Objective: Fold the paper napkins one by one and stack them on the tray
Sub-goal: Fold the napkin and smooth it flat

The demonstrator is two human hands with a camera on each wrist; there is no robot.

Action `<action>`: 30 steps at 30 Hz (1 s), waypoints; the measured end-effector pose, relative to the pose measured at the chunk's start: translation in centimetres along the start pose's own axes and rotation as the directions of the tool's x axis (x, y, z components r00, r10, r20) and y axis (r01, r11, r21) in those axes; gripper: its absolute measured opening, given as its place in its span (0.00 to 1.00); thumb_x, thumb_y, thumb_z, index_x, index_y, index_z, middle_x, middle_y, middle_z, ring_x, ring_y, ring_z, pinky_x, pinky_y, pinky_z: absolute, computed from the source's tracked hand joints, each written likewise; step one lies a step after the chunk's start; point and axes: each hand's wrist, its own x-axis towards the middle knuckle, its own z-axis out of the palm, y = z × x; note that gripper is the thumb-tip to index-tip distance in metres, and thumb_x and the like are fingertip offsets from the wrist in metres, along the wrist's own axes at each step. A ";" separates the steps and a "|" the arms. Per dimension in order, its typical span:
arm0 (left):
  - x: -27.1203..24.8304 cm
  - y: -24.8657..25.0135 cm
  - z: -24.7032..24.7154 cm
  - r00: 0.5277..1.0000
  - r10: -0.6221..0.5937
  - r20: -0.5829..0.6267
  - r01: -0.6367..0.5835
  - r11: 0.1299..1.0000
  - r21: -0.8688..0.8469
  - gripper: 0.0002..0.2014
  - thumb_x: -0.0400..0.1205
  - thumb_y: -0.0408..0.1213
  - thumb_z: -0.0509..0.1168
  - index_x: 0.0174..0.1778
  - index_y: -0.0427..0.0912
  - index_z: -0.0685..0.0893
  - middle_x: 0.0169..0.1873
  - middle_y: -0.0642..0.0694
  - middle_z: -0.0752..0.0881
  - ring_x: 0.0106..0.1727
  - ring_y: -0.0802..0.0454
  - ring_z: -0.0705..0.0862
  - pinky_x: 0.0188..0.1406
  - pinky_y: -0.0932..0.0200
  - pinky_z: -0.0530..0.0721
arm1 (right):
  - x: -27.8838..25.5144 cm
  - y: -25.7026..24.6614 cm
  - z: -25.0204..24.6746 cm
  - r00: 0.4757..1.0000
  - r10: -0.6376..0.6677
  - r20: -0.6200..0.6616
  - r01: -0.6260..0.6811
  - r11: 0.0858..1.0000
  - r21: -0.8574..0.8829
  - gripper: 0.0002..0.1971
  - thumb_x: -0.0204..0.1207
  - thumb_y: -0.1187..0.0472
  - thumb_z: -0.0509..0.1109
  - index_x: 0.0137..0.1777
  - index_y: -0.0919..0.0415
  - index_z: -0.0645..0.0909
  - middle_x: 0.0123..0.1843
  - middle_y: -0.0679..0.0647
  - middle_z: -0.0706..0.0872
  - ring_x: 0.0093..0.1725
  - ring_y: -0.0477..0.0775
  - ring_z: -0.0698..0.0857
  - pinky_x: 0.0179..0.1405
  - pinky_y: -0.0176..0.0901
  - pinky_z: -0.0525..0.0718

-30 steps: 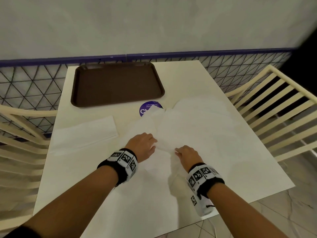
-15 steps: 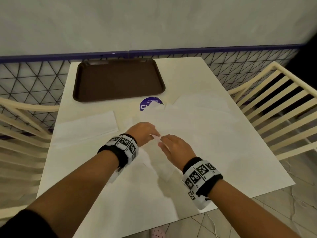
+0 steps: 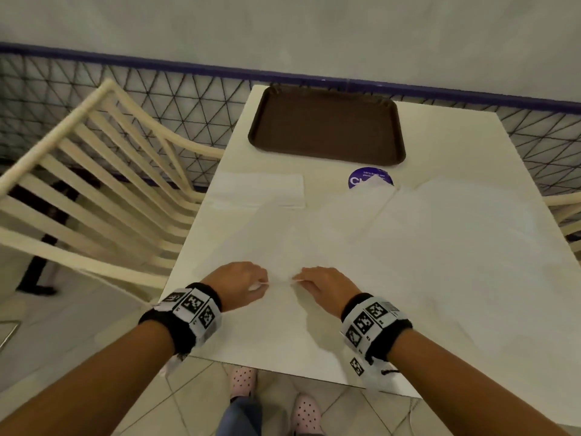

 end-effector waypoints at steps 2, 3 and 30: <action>-1.0 -1.1 0.6 0.998 -0.057 0.007 0.057 0.996 -0.064 0.21 0.83 0.51 0.55 0.61 0.39 0.79 0.58 0.45 0.84 0.56 0.50 0.80 0.54 0.64 0.71 | 0.6 -0.8 0.1 1.000 -0.010 -0.005 0.010 0.998 0.066 0.16 0.85 0.62 0.57 0.67 0.62 0.80 0.66 0.56 0.84 0.67 0.55 0.81 0.67 0.37 0.72; -1.4 -1.7 0.9 0.997 -0.068 0.021 0.070 0.991 -0.117 0.25 0.80 0.57 0.55 0.60 0.40 0.80 0.58 0.46 0.84 0.55 0.52 0.79 0.53 0.66 0.70 | 0.8 -1.0 0.2 0.999 -0.023 -0.023 0.025 0.995 0.093 0.15 0.84 0.64 0.58 0.65 0.63 0.81 0.64 0.58 0.85 0.64 0.56 0.83 0.65 0.35 0.73; -1.0 -7.6 -2.6 0.939 -0.268 0.214 0.314 0.923 -0.222 0.21 0.81 0.48 0.63 0.68 0.44 0.75 0.58 0.43 0.84 0.52 0.49 0.81 0.57 0.61 0.76 | 0.5 -1.0 0.4 0.894 0.446 0.035 -0.423 0.818 0.388 0.25 0.77 0.51 0.68 0.52 0.79 0.80 0.54 0.73 0.85 0.55 0.68 0.83 0.45 0.45 0.75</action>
